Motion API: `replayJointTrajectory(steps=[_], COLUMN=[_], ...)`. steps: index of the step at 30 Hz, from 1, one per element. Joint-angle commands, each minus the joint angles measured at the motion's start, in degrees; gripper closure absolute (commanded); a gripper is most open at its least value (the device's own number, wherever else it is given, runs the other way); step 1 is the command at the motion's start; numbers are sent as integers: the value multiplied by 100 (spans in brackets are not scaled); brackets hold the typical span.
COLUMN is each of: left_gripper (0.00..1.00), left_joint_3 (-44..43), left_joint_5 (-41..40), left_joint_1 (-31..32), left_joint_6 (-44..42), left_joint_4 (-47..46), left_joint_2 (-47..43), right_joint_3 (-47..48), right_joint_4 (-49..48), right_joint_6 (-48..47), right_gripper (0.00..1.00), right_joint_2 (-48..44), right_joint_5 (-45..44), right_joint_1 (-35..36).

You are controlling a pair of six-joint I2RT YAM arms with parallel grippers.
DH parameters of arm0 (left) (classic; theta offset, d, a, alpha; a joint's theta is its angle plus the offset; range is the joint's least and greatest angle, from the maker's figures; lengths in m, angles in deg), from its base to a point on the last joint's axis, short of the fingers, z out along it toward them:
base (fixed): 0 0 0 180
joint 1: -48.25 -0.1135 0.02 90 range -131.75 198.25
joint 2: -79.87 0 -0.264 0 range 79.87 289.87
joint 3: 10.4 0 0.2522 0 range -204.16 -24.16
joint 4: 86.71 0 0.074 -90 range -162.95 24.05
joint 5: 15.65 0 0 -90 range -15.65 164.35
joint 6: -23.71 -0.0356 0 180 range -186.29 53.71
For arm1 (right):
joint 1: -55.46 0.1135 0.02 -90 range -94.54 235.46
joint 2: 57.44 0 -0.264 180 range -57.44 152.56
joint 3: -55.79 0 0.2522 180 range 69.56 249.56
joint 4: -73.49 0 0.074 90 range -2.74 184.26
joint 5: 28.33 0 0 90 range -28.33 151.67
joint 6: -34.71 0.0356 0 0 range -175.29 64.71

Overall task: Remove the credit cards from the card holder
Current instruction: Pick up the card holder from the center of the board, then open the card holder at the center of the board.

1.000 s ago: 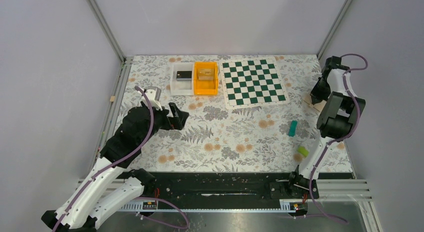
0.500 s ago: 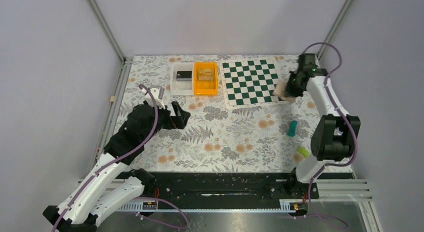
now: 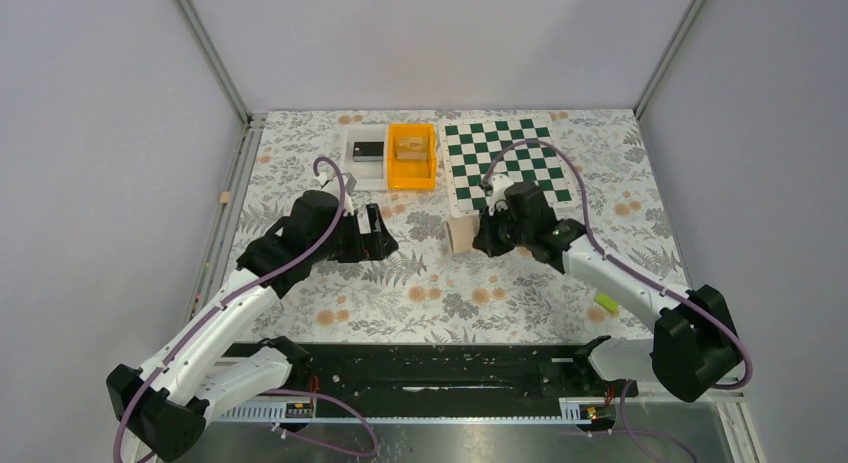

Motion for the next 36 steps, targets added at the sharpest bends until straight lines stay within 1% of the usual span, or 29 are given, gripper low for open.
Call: replayJointTrajectory(steps=[1, 5, 9, 13, 16, 21, 26, 28, 31, 34, 36], left_gripper=[5, 5, 5, 5, 5, 4, 5, 7, 14, 21, 24], left_joint_3=[-73, 37, 214, 259, 215, 131, 262, 320, 425, 516, 647], left_joint_5=[714, 986, 1966, 2577, 2844, 3338, 3392, 3463, 3633, 3664, 3744], left_joint_1=[-149, -249, -393, -395, -395, -395, -397, -396, -386, -388, -377], left_joint_6=[360, 436, 572, 631, 607, 484, 456, 509, 675, 772, 841], left_joint_4=[-242, -455, -1113, -1643, -1839, -1879, -1953, -2062, -2316, -2360, -2492], left_joint_2=[12, 91, 280, 456, 607, 968, 1178, 1225, 1308, 1423, 1489], right_joint_3=[-706, -1306, -1482, -1566, -1508, -1246, -1208, -1195, -1169, -1179, -1193], right_joint_4=[-1788, -2639, -2857, -3066, -3020, -2554, -2557, -2557, -2519, -2566, -2633], right_joint_6=[-92, -320, -675, -778, -803, -1127, -1150, -1149, -1166, -1165, -1139], right_gripper=[100, 100, 100, 100, 100, 100, 100, 100, 100, 100, 100], right_joint_2=[-450, -890, -1209, -1285, -1247, -1180, -1239, -1209, -1126, -1112, -1131], right_joint_5=[300, 573, 886, 1386, 1598, 1528, 1473, 1517, 1525, 1467, 1409], right_joint_1=[281, 473, 591, 678, 879, 1240, 1421, 1464, 1530, 1565, 1590])
